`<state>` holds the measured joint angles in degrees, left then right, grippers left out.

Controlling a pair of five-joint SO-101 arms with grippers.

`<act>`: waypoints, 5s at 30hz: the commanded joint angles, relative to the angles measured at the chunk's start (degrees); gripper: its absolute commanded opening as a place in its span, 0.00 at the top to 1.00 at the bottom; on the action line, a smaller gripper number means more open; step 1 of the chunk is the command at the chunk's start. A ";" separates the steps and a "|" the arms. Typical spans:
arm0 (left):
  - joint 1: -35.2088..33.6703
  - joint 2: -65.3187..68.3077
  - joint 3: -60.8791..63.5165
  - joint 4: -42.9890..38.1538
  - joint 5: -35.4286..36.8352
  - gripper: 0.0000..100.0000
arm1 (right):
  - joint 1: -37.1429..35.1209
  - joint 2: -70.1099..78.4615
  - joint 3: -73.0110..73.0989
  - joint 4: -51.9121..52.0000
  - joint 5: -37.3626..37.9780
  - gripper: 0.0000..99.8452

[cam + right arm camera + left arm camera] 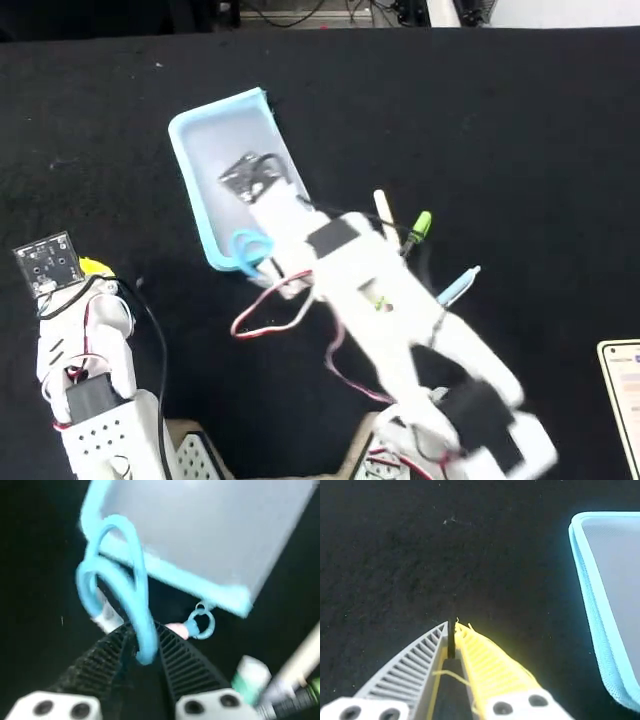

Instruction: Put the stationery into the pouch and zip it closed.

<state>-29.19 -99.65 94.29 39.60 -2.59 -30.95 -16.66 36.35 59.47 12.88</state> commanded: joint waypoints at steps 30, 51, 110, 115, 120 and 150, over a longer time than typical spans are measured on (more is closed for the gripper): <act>6.29 0.00 -0.75 1.14 -3.96 0.97 | 6.77 -2.86 -6.11 10.81 -0.97 0.82; 6.29 -0.09 -0.75 1.32 -3.96 0.97 | 7.03 13.49 7.43 -13.63 3.87 1.00; 6.20 -0.09 -0.66 1.32 -3.96 0.97 | 2.20 6.46 14.81 -6.42 1.85 0.99; 6.29 -0.09 -0.66 1.32 -3.96 0.97 | 12.40 -1.45 11.38 -4.48 1.93 0.99; 6.29 -0.09 -0.66 1.23 -3.96 0.97 | 13.10 -2.59 15.87 -7.03 1.49 0.99; 6.29 -0.09 -0.66 1.32 -3.96 0.97 | 5.36 10.95 11.38 -2.55 3.96 0.99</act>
<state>-23.56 -99.65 94.29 40.75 -5.93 -27.60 -6.29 49.98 57.10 16.04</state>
